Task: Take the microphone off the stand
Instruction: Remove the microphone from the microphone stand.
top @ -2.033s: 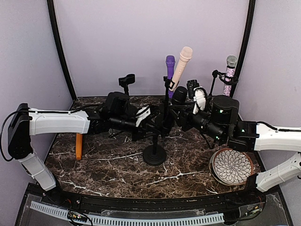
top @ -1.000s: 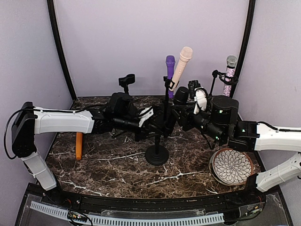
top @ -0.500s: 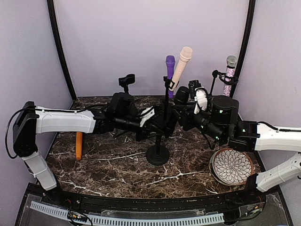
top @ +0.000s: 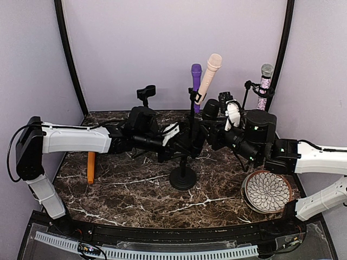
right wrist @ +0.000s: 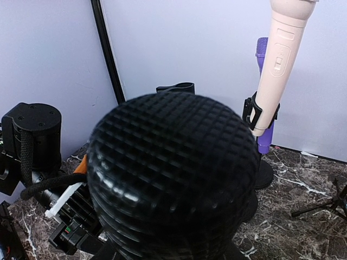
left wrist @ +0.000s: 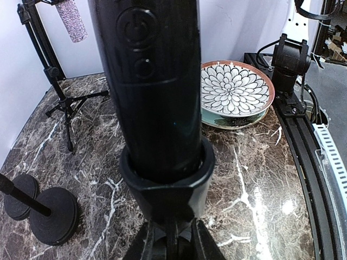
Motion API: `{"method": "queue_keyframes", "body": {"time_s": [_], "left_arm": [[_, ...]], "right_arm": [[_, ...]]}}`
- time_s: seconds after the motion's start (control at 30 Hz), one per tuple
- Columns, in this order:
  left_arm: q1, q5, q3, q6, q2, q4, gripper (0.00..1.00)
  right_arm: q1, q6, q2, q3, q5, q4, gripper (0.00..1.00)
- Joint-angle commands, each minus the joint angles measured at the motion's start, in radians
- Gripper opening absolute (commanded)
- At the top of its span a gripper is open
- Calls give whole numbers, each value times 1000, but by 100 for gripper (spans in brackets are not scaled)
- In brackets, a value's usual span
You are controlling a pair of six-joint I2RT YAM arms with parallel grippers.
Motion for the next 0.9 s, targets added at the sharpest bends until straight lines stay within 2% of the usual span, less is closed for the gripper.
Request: {"method": "queue_keyframes", "body": {"time_s": [0.0,0.67,0.87], "left_arm": [[5,-71,-68,66,69,-278,0],[3,-77,-61,67,72,-284,0],[2,-58,-42,25,60,-278,0]], "right_arm": [[-29,-46,-112,86,189,270,0],[-29,-65,-125,91,212,262,0],[-28,-75,-138,79,236,256,0]]}}
